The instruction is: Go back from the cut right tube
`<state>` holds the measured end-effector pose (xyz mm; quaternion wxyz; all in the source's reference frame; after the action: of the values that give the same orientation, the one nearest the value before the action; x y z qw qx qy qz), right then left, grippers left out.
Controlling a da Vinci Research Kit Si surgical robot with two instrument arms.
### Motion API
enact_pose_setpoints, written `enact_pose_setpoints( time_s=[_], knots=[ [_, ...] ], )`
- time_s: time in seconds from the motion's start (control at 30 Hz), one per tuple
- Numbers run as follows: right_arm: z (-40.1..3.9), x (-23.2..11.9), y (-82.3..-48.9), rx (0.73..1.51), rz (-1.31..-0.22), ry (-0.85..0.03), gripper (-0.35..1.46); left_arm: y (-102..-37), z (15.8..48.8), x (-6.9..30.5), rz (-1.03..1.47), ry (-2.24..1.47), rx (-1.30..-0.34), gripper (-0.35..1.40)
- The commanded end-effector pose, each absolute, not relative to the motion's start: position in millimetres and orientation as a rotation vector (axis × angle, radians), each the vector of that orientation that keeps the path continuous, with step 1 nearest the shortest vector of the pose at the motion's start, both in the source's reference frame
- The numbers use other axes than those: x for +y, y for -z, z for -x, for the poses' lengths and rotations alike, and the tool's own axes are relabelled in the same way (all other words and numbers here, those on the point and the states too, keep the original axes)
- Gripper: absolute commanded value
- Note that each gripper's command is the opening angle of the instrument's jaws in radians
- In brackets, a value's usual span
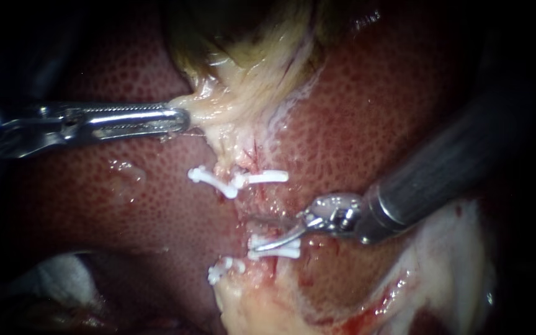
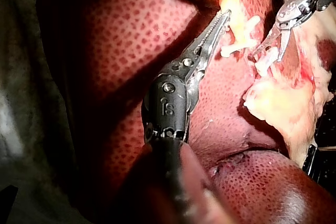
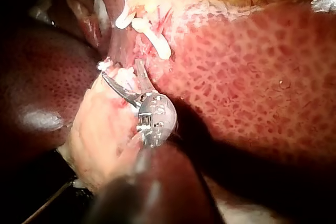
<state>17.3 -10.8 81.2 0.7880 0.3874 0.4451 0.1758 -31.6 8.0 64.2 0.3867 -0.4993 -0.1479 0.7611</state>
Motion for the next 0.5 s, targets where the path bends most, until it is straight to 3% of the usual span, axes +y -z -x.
enact_pose_setpoints(
  time_s=[0.03, 0.33, 0.5],
  knots=[
    [-16.8, -10.6, -81.0, 0.963, -0.817, -0.376, 1.26, -64.3, 31.6, 8.0, 1.272, -1.937, -0.378, -0.35],
    [-12.3, -6.8, -76.6, 1.01, -0.626, -0.343, 1.43, -64.4, 31.5, 8.1, 1.273, -1.938, -0.379, -0.35],
    [-10.9, -5.2, -74.2, 1.023, -0.55, -0.307, 1.43, -64.5, 31.4, 8.2, 1.27, -1.94, -0.38, -0.35]
  ],
)
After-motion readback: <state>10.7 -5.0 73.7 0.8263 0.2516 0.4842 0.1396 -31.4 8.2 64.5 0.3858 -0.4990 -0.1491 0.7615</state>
